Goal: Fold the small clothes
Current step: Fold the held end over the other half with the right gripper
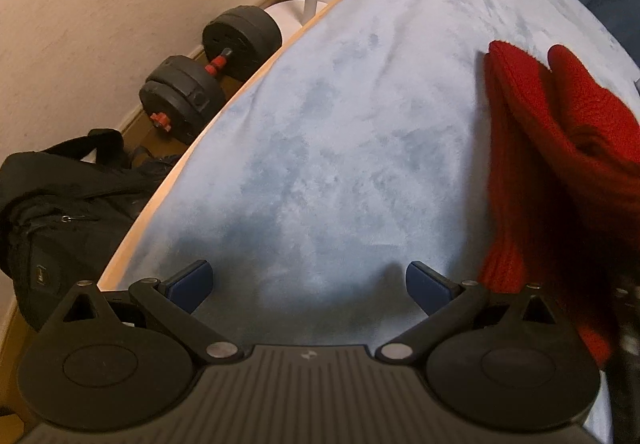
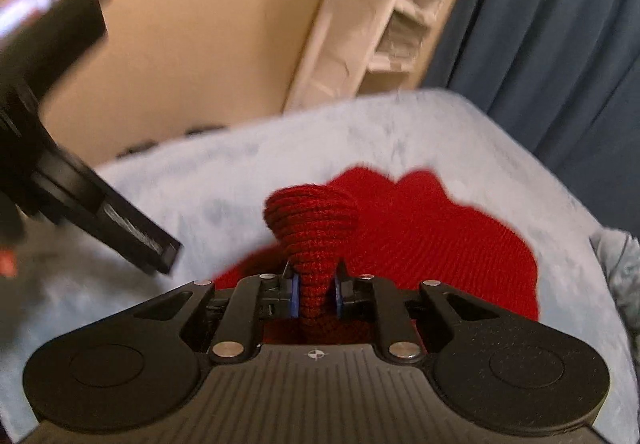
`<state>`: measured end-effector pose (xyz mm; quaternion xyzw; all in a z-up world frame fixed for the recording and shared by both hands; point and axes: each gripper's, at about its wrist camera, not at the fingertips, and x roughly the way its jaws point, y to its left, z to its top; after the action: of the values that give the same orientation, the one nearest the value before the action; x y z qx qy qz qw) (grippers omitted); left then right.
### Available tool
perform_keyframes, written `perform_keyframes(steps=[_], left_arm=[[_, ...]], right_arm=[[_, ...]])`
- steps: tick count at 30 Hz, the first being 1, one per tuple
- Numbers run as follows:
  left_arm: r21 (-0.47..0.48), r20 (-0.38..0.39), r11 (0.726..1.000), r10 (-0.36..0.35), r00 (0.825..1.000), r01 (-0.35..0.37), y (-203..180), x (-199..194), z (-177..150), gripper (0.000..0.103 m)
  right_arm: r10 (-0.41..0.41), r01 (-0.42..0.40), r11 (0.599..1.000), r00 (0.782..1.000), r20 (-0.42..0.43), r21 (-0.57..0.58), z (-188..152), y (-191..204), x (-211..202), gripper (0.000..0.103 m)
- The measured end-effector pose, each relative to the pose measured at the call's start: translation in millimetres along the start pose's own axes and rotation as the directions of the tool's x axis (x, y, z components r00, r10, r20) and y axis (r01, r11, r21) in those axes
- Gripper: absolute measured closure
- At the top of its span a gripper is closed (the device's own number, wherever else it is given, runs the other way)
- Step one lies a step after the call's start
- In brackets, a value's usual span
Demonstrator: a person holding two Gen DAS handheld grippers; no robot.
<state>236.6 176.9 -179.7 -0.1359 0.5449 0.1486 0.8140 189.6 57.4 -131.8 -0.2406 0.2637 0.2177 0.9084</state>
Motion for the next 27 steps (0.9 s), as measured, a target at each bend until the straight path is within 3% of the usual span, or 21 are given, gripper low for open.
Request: perform_keyframes(steps=[3, 6, 8, 10, 11, 13, 17, 19, 21, 22, 24, 27], left_arm=[[0.002, 0.018, 1.000, -0.007, 1.000, 0.007, -2, -4, 1, 0.000], [0.016, 0.024, 1.000, -0.005, 1.000, 0.004, -5, -5, 2, 0.000], [0.023, 0.032, 1.000, 0.000, 0.999, 0.000, -6, -4, 3, 0.000], [0.029, 0.041, 1.000, -0.007, 0.999, 0.006, -7, -7, 4, 0.000], [0.030, 0.044, 0.999, -0.015, 0.999, 0.013, -8, -8, 6, 0.000], [0.036, 0.059, 0.999, -0.043, 0.997, 0.041, -12, -15, 9, 0.000], [0.096, 0.117, 0.990, -0.113, 0.987, 0.102, -30, -41, 15, 0.000], [0.140, 0.142, 0.980, -0.159, 0.977, 0.139, -42, -52, 15, 0.000], [0.178, 0.148, 0.972, -0.184, 0.972, 0.156, -55, -53, 13, 0.000], [0.193, 0.153, 0.970, -0.176, 0.972, 0.145, -64, -50, 11, 0.000], [0.224, 0.156, 0.971, -0.122, 0.980, 0.085, -79, -36, 8, 0.000], [0.248, 0.117, 0.969, -0.013, 0.993, -0.017, -80, -8, 2, 0.000]], right_arm=[[0.032, -0.032, 0.999, 0.999, 0.007, -0.025, 0, 0, -11, 0.087], [0.068, -0.075, 0.993, 0.995, -0.067, -0.096, -22, 17, 4, 0.087], [0.064, -0.072, 0.988, 0.996, -0.058, -0.140, -34, 27, 5, 0.086], [0.069, -0.074, 0.988, 0.997, -0.044, -0.133, -36, 29, 2, 0.075], [0.094, -0.099, 0.988, 0.995, -0.045, -0.115, -35, 27, -1, 0.059], [0.157, -0.160, 0.985, 0.986, -0.054, -0.067, -31, 21, -9, 0.047], [0.186, -0.184, 0.981, 0.982, -0.039, 0.061, -20, -17, -45, 0.051], [0.106, -0.102, 0.983, 0.994, -0.017, 0.155, -22, -51, -54, 0.051], [-0.034, 0.045, 0.967, 0.998, -0.047, 0.251, -32, -83, -61, 0.050], [-0.089, 0.108, 0.955, 0.993, -0.079, 0.278, -39, -94, -59, 0.053], [-0.141, 0.191, 0.932, 0.974, -0.177, 0.309, -51, -110, -45, 0.086], [-0.055, 0.147, 0.935, 0.959, -0.278, 0.323, -79, -107, -22, 0.091]])
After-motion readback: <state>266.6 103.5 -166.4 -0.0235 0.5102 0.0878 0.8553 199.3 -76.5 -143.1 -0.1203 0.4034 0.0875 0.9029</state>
